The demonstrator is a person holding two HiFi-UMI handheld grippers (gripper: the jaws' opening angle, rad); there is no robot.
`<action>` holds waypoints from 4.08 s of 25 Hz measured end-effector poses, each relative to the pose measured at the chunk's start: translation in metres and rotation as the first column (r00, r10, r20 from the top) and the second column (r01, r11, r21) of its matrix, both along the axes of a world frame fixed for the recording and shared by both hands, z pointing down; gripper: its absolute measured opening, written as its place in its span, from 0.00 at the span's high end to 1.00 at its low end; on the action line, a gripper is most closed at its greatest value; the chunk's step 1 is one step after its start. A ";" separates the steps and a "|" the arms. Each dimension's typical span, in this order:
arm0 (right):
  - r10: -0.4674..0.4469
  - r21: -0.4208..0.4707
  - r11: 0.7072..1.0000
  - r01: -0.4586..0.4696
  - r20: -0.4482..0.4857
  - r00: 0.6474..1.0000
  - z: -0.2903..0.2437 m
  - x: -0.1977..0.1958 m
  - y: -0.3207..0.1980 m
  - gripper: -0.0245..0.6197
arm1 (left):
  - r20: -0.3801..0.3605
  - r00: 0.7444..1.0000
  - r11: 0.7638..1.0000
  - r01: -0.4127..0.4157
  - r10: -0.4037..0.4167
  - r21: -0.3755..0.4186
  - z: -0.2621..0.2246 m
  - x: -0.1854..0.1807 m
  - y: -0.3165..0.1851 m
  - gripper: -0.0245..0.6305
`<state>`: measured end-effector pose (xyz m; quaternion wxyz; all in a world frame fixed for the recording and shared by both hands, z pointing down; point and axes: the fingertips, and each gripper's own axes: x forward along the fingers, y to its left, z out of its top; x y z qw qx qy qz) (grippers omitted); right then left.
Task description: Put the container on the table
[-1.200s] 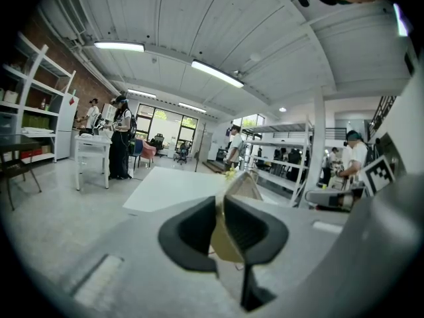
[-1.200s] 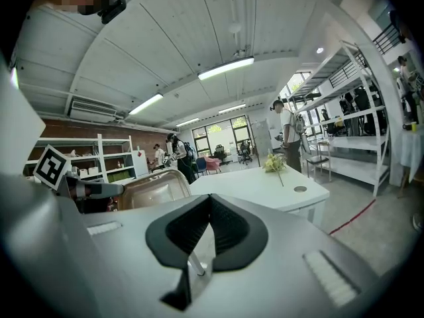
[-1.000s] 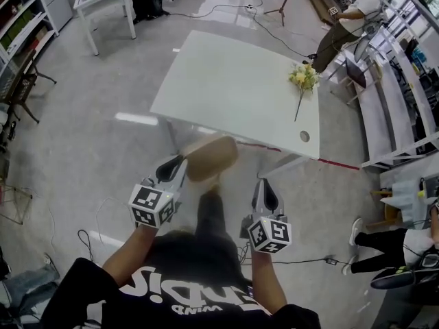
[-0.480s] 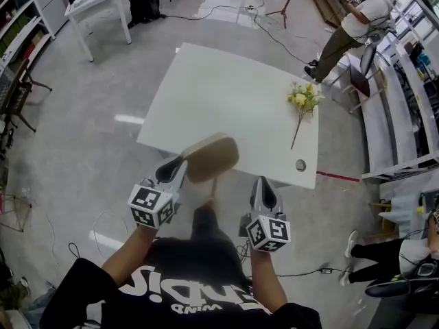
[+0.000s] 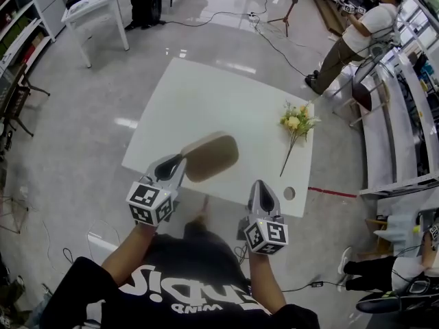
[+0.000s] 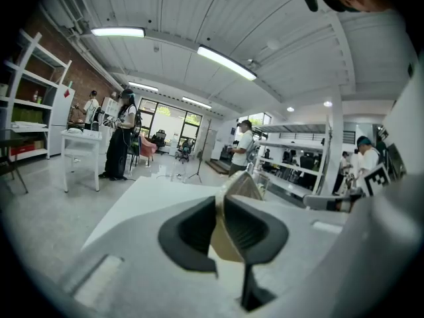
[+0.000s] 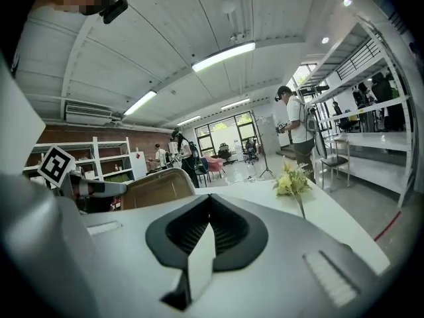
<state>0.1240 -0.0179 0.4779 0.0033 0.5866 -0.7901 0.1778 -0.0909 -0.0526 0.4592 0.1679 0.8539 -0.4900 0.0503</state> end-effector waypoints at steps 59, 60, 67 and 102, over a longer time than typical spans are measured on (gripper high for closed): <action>0.077 -0.052 0.996 -0.076 0.013 0.997 0.031 0.034 -0.174 0.96 | -0.181 0.983 0.896 -0.101 0.023 -0.433 0.131 0.062 -0.236 0.89; 0.078 -0.059 0.995 -0.077 0.014 0.997 0.032 0.034 -0.175 0.96 | -0.180 0.983 0.891 -0.098 0.018 -0.443 0.135 0.061 -0.236 0.89; 0.077 -0.079 0.994 -0.075 0.018 0.997 0.037 0.034 -0.186 0.96 | -0.188 0.982 0.859 -0.076 -0.024 -0.506 0.157 0.056 -0.242 0.89; 0.014 -0.124 0.992 -0.013 0.010 1.000 0.058 0.025 -0.197 0.96 | -0.141 0.989 0.847 -0.047 -0.034 -0.530 0.182 0.051 -0.244 0.76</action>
